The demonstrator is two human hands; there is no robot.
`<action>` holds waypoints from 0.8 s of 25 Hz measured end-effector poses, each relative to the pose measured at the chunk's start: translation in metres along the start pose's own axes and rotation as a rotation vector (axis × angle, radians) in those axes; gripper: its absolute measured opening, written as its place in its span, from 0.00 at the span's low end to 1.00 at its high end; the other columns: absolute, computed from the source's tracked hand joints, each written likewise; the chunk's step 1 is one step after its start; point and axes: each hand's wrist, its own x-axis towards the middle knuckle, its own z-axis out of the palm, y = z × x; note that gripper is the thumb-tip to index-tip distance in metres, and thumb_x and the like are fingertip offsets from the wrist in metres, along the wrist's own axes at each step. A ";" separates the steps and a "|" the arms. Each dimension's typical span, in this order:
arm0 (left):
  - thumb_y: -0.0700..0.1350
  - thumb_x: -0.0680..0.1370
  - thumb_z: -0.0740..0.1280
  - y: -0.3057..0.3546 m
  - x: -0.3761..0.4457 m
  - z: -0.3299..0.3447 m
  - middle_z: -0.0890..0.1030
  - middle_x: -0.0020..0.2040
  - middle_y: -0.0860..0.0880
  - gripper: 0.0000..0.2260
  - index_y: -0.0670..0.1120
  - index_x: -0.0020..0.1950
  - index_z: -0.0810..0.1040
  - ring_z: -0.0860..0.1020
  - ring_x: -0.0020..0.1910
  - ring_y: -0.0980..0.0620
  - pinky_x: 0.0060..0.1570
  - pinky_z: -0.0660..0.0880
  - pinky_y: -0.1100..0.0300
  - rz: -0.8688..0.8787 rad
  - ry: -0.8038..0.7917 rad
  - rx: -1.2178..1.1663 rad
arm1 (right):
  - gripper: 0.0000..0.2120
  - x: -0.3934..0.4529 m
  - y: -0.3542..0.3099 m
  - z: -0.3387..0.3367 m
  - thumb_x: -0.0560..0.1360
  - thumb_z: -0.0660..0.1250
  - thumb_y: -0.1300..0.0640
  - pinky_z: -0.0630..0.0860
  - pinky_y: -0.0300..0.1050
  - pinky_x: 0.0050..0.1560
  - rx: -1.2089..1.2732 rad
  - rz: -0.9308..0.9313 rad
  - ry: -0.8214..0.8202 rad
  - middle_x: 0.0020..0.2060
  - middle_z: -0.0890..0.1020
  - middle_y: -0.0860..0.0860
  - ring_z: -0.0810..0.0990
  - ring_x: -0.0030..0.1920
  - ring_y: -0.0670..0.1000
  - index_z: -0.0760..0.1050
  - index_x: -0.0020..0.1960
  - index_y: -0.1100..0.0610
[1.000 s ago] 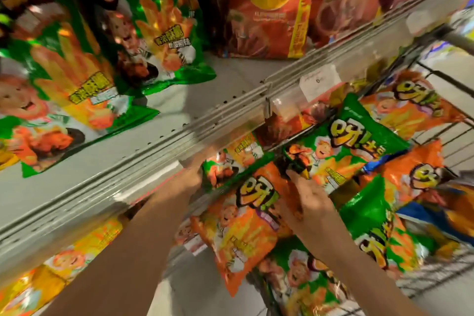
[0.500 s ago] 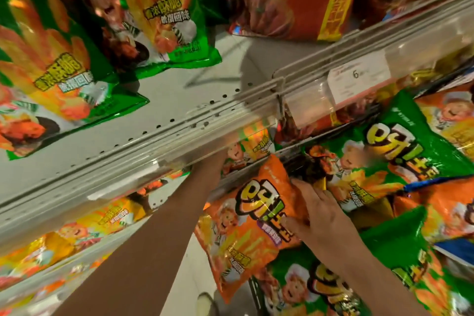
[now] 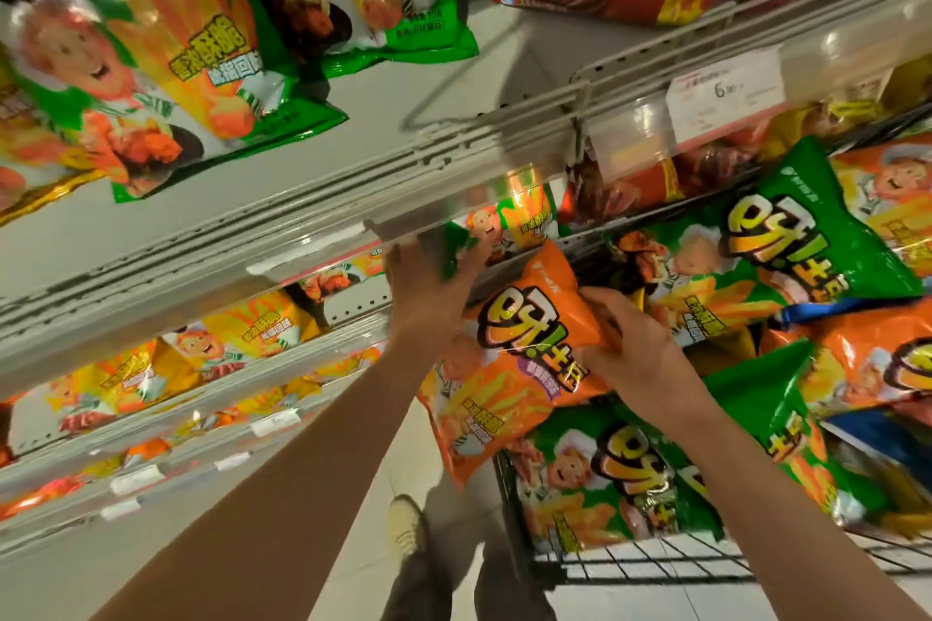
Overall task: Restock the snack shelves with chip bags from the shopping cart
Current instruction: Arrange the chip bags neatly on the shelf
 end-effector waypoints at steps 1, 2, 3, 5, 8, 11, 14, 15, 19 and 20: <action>0.66 0.71 0.69 -0.009 -0.017 -0.007 0.76 0.63 0.47 0.32 0.48 0.68 0.73 0.75 0.62 0.47 0.59 0.74 0.53 0.079 -0.039 0.075 | 0.28 -0.004 -0.002 -0.004 0.77 0.71 0.62 0.83 0.42 0.44 0.044 -0.003 -0.002 0.57 0.82 0.50 0.84 0.48 0.48 0.67 0.73 0.48; 0.68 0.70 0.68 -0.014 -0.032 -0.014 0.75 0.65 0.54 0.33 0.56 0.71 0.70 0.74 0.63 0.51 0.61 0.73 0.57 0.147 -0.143 0.100 | 0.28 -0.008 -0.004 -0.009 0.77 0.71 0.63 0.84 0.46 0.45 0.078 -0.021 0.000 0.56 0.82 0.50 0.84 0.49 0.49 0.68 0.73 0.48; 0.71 0.68 0.68 -0.013 -0.041 -0.023 0.74 0.63 0.65 0.34 0.61 0.72 0.68 0.75 0.62 0.57 0.60 0.72 0.64 0.158 -0.305 0.074 | 0.27 -0.011 -0.007 -0.015 0.77 0.71 0.64 0.84 0.48 0.47 0.105 -0.057 0.001 0.56 0.82 0.49 0.84 0.51 0.49 0.70 0.72 0.48; 0.77 0.64 0.68 -0.007 -0.044 -0.033 0.72 0.60 0.77 0.37 0.66 0.71 0.69 0.75 0.60 0.71 0.56 0.70 0.77 0.190 -0.631 0.107 | 0.25 -0.018 -0.014 -0.028 0.77 0.71 0.64 0.82 0.44 0.49 0.134 -0.138 0.009 0.56 0.82 0.47 0.83 0.53 0.44 0.72 0.70 0.46; 0.73 0.61 0.74 0.002 -0.044 -0.038 0.82 0.59 0.65 0.33 0.64 0.64 0.77 0.80 0.59 0.63 0.62 0.77 0.60 0.078 -0.893 0.097 | 0.24 -0.029 -0.017 -0.044 0.76 0.72 0.62 0.79 0.39 0.53 0.151 -0.169 0.014 0.56 0.82 0.47 0.80 0.55 0.40 0.73 0.68 0.45; 0.68 0.64 0.77 0.007 -0.055 -0.038 0.85 0.57 0.61 0.26 0.64 0.59 0.82 0.83 0.55 0.60 0.59 0.80 0.53 -0.071 -0.828 -0.076 | 0.27 -0.040 0.000 -0.053 0.75 0.75 0.55 0.76 0.40 0.54 0.303 0.038 0.285 0.60 0.80 0.48 0.79 0.58 0.45 0.70 0.71 0.51; 0.64 0.68 0.77 0.018 -0.066 -0.045 0.85 0.58 0.55 0.24 0.60 0.62 0.81 0.83 0.58 0.52 0.58 0.81 0.51 -0.185 -0.747 -0.312 | 0.31 -0.034 0.024 -0.070 0.75 0.75 0.52 0.77 0.55 0.60 0.649 0.425 0.555 0.65 0.78 0.58 0.79 0.61 0.59 0.67 0.72 0.59; 0.62 0.70 0.76 0.021 -0.069 -0.047 0.86 0.58 0.54 0.22 0.59 0.62 0.81 0.83 0.59 0.50 0.55 0.82 0.53 -0.196 -0.720 -0.346 | 0.32 -0.025 0.029 -0.076 0.75 0.74 0.52 0.77 0.59 0.60 0.748 0.514 0.535 0.65 0.78 0.60 0.78 0.62 0.62 0.67 0.73 0.61; 0.56 0.73 0.73 0.031 -0.081 -0.061 0.87 0.54 0.54 0.08 0.63 0.51 0.85 0.85 0.54 0.53 0.46 0.81 0.62 -0.192 -0.659 -0.426 | 0.28 0.011 0.021 -0.083 0.75 0.74 0.53 0.77 0.68 0.57 1.011 0.653 0.409 0.57 0.79 0.61 0.80 0.58 0.65 0.71 0.70 0.62; 0.57 0.74 0.73 0.033 -0.085 -0.065 0.87 0.54 0.52 0.07 0.61 0.51 0.86 0.85 0.52 0.54 0.45 0.81 0.63 -0.186 -0.663 -0.427 | 0.24 0.015 0.019 -0.084 0.75 0.74 0.53 0.77 0.66 0.58 1.019 0.661 0.409 0.54 0.79 0.61 0.81 0.55 0.63 0.72 0.67 0.61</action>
